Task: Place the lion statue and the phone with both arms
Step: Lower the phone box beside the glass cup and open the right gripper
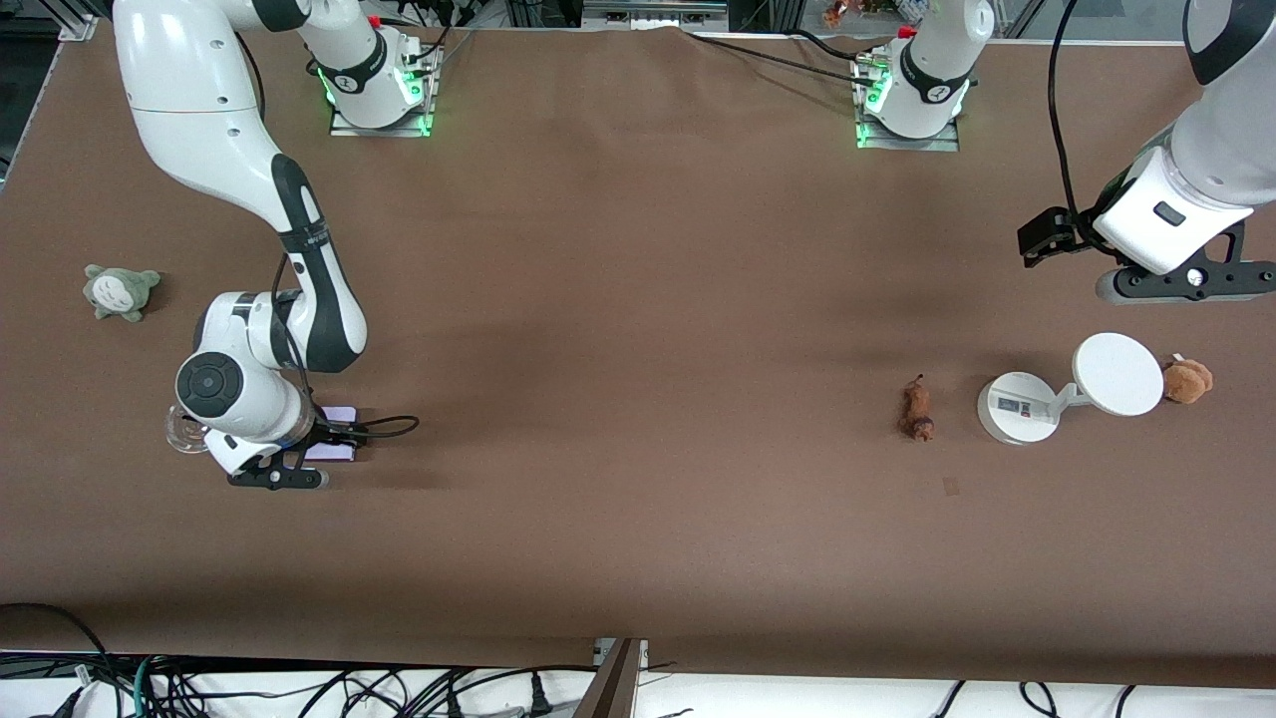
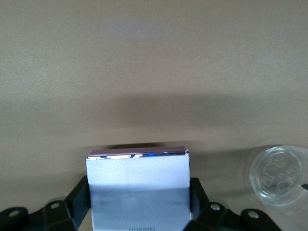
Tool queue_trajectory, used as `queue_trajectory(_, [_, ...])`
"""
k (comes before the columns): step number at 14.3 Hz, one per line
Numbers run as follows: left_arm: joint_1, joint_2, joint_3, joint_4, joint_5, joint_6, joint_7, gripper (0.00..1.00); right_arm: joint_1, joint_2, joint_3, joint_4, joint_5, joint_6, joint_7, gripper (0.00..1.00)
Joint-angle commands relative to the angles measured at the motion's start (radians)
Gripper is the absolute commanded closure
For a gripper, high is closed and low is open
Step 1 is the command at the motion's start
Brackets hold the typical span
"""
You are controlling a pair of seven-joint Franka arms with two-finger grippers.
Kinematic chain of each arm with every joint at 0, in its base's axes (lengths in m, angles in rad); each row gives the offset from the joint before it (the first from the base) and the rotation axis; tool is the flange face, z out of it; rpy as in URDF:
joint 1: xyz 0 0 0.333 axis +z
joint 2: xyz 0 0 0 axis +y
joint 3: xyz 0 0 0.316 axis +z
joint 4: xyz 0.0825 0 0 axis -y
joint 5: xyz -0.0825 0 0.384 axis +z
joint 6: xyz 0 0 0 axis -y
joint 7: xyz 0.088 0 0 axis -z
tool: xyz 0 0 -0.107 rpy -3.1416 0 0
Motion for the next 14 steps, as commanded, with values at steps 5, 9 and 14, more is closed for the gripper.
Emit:
queue_trajectory(5, [-0.074,-0.131,0.278,-0.093,-0.151,-0.012,0.09,0.0,-0.027,0.003,0.013,-0.017,0.019,0.041,-0.02,0.13])
queue_trajectory(9, [-0.105,-0.189,0.318,-0.187,-0.145,0.06,0.093,0.0,-0.018,-0.002,0.014,0.013,0.016,0.028,-0.026,0.01])
queue_trajectory(14, [-0.102,-0.189,0.251,-0.174,-0.091,0.068,0.081,0.0,0.02,-0.051,0.019,0.036,0.014,-0.042,-0.027,0.01])
